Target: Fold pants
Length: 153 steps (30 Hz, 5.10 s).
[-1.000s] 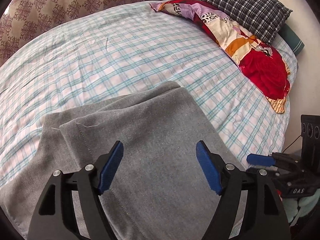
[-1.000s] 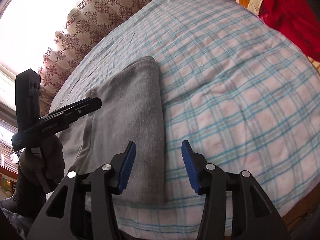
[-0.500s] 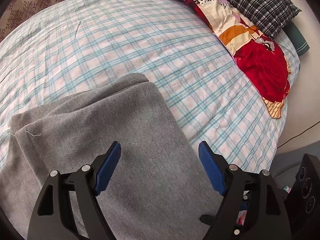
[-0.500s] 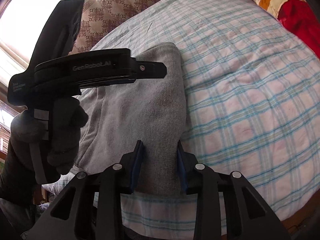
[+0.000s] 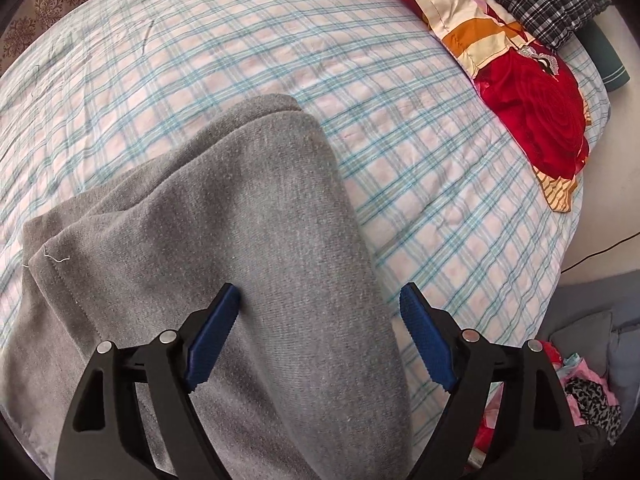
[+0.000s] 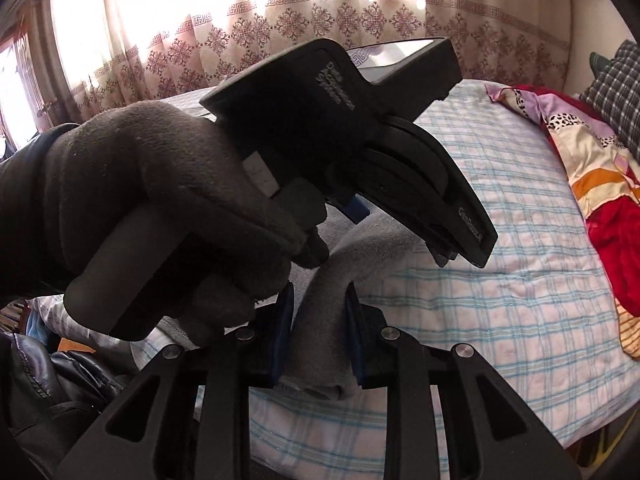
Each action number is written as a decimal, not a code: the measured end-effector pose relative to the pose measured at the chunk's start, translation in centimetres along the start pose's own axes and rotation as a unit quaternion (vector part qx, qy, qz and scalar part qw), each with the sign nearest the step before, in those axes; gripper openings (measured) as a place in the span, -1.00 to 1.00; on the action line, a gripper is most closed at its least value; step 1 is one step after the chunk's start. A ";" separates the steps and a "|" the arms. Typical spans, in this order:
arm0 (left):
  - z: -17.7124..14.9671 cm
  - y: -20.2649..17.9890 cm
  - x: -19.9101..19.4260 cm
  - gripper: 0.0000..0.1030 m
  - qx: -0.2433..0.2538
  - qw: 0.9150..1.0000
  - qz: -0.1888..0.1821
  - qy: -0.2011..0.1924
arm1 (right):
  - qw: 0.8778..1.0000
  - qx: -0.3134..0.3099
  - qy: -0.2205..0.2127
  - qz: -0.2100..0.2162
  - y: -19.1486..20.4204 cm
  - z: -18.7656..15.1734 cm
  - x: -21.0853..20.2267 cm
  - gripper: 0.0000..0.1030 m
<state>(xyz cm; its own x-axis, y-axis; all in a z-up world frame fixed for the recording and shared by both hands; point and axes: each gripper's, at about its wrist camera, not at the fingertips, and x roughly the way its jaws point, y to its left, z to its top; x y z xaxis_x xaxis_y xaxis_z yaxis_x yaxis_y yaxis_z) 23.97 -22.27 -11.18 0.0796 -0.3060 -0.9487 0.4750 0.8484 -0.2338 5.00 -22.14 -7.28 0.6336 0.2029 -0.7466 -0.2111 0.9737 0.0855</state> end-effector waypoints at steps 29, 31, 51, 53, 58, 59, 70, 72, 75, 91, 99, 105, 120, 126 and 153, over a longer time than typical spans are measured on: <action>-7.9 13.1 -13.8 -0.65 -0.116 0.972 -0.126 -0.159 | 0.978 0.159 -0.019 0.131 -1.2 3.5 -1.8 0.04; -9.1 14.4 -14.7 -0.65 -0.123 0.970 -0.124 -0.167 | 0.979 0.163 -0.006 0.120 -1.1 3.3 -0.4 0.04; -20.1 29.8 -18.5 -0.67 -0.246 0.941 -0.095 -0.211 | 0.982 0.064 0.098 0.151 10.0 5.1 8.8 0.04; -21.2 31.1 -18.2 -0.67 -0.256 0.939 -0.093 -0.209 | 0.981 0.047 0.107 0.154 11.5 5.1 9.4 0.04; -23.0 34.4 -16.5 -0.68 -0.290 0.931 -0.094 -0.201 | 0.980 0.014 0.123 0.156 14.4 5.2 10.6 0.07; -23.3 34.8 -16.0 -0.68 -0.296 0.930 -0.095 -0.199 | 0.980 0.012 0.126 0.154 14.8 5.2 10.8 0.07; -24.1 36.1 -13.4 -0.41 -0.289 0.938 -0.047 -0.188 | 0.979 -0.002 0.140 0.147 16.3 4.4 12.5 0.14; -24.1 35.9 -13.7 -0.30 -0.282 0.941 -0.029 -0.187 | 0.978 0.002 0.138 0.155 15.9 4.4 11.9 0.14; -24.0 35.0 -14.6 -0.15 -0.267 0.945 0.022 -0.188 | 0.978 0.010 0.130 0.166 14.6 4.7 10.7 0.12; -16.7 24.7 -16.6 0.06 -0.129 0.965 0.071 -0.219 | 0.979 0.037 0.113 0.164 12.2 2.9 8.5 0.12; -10.9 21.5 -12.3 -0.02 -0.093 0.981 -0.021 -0.169 | 0.975 0.029 0.106 0.195 12.4 2.6 8.5 0.13; -7.8 21.2 -9.1 -0.40 -0.088 0.986 -0.026 -0.142 | 0.966 0.039 0.127 0.223 12.2 1.9 9.7 0.15; -6.4 25.5 -4.9 -0.91 -0.139 0.979 -0.036 -0.144 | 0.961 0.029 0.147 0.233 13.0 0.8 10.4 0.21; -7.2 25.3 -7.0 -0.76 -0.144 0.976 -0.044 -0.158 | 0.962 0.027 0.140 0.232 12.4 2.0 9.7 0.21; -26.2 33.7 -14.8 0.35 -0.249 0.946 0.099 -0.184 | 0.991 0.051 0.096 0.081 12.1 8.9 16.7 0.22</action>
<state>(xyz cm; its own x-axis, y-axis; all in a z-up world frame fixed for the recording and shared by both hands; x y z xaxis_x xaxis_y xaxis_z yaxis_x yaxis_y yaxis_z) 15.83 22.21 -10.64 0.4677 -0.1718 -0.8670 -0.0462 0.9748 -0.2181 19.66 -6.06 -12.83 0.4411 0.3440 -0.8289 -0.2170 0.9371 0.2735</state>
